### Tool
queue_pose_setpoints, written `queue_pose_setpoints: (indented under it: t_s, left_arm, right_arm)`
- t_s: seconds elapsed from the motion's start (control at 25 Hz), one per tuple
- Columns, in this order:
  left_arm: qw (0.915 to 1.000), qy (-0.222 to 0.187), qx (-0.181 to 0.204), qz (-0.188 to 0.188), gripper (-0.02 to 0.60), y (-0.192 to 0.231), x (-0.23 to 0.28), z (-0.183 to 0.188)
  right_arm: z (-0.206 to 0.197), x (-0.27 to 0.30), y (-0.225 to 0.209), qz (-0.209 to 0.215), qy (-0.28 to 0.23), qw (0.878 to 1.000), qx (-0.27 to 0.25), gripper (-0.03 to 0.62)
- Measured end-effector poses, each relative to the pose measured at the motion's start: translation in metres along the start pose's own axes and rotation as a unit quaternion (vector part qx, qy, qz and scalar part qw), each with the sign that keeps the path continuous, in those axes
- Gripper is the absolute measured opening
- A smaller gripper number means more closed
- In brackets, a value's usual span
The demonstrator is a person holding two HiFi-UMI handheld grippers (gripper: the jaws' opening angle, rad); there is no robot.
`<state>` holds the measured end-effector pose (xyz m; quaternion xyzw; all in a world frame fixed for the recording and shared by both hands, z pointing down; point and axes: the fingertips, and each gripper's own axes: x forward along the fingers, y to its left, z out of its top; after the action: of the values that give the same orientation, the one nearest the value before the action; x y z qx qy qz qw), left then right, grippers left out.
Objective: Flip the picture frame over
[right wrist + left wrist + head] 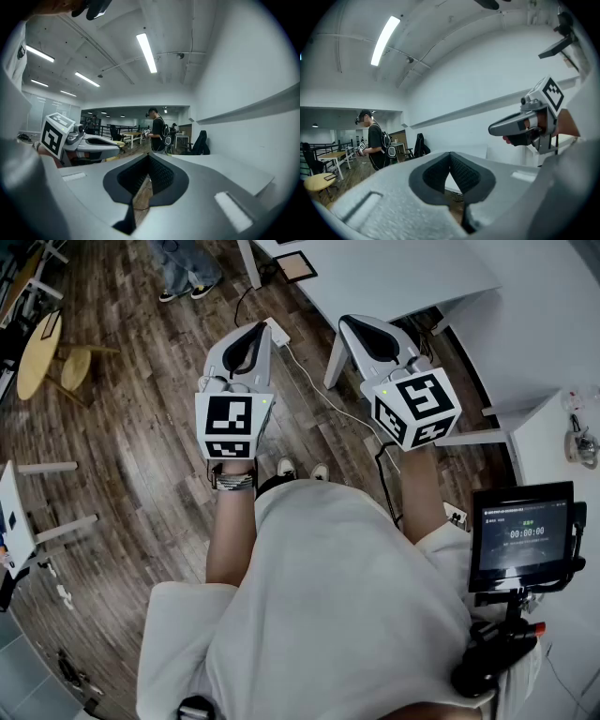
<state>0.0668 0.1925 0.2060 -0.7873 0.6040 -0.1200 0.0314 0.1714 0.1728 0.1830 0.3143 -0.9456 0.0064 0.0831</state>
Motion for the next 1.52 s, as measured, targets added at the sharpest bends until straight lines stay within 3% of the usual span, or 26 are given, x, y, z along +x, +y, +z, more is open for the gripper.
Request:
queue_pose_setpoints:
  t_s: [0.4,0.68,1.24,1.52]
  left_arm:
    - [0.9999,-0.001,-0.005,0.012,0.002,0.001,-0.01,-0.005]
    - [0.9993,0.021,-0.029,0.014,0.003,0.062,0.033,-0.039]
    - [0.9999,0.01,-0.012,-0.003,0.002,0.055,0.054,-0.033]
    - [0.9969,0.044,-0.052,-0.039,0.002,0.163,0.159,-0.091]
  right_arm:
    - [0.005,-0.002,-0.006,0.0,-0.017,1.0,0.011,0.002]
    - [-0.014,0.08,-0.021,0.007,0.034,0.999,-0.014,0.002]
    - [-0.019,0.074,-0.039,-0.014,0.043,0.999,-0.024,0.005]
    - [-0.052,0.236,-0.085,-0.029,0.134,0.989,-0.051,0.072]
